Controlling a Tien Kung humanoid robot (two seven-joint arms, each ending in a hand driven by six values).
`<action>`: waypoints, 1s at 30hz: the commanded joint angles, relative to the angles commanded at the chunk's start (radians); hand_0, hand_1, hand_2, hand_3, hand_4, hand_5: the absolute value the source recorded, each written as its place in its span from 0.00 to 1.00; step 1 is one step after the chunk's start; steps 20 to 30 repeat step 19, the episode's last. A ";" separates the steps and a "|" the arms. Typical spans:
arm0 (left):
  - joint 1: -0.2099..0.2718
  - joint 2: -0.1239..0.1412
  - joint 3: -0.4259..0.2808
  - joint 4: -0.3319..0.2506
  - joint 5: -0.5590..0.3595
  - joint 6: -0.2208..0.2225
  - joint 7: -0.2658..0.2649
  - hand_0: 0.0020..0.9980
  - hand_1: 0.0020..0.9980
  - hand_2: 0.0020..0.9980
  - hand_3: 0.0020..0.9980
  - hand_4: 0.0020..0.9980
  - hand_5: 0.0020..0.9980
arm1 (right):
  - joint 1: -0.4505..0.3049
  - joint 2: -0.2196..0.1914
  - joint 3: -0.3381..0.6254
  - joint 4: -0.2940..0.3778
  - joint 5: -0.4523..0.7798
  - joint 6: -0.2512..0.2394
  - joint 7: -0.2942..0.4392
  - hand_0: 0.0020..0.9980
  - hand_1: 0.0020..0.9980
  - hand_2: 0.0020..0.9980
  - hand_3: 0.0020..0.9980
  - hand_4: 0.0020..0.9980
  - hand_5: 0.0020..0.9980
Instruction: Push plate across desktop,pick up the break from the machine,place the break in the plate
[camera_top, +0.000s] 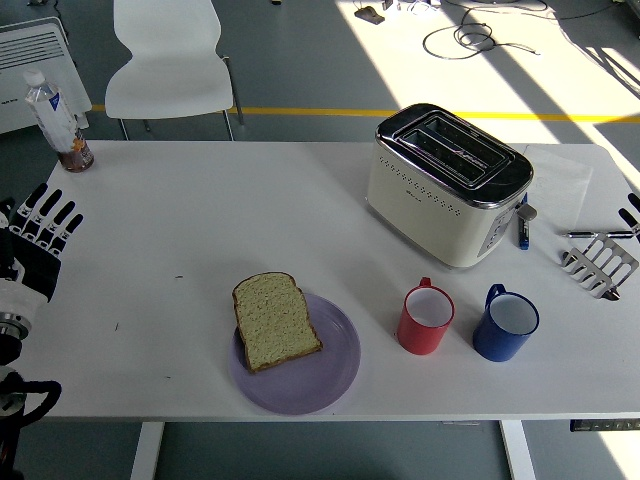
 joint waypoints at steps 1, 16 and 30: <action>0.000 0.002 0.002 -0.003 0.001 0.000 0.005 0.80 0.81 0.86 0.81 0.47 1.00 | -0.003 0.001 0.003 -0.002 -0.001 0.004 -0.001 0.86 0.83 0.84 0.83 0.57 0.82; -0.001 0.005 -0.014 -0.011 0.008 0.000 0.020 0.81 0.82 0.86 0.82 0.48 1.00 | -0.006 -0.006 0.012 -0.009 -0.003 0.025 0.000 0.86 0.83 0.84 0.82 0.56 0.87; -0.019 0.012 0.022 -0.006 0.005 -0.002 0.022 0.81 0.82 0.86 0.82 0.48 1.00 | -0.009 -0.014 0.030 -0.013 0.003 0.023 0.004 0.86 0.83 0.84 0.82 0.56 0.87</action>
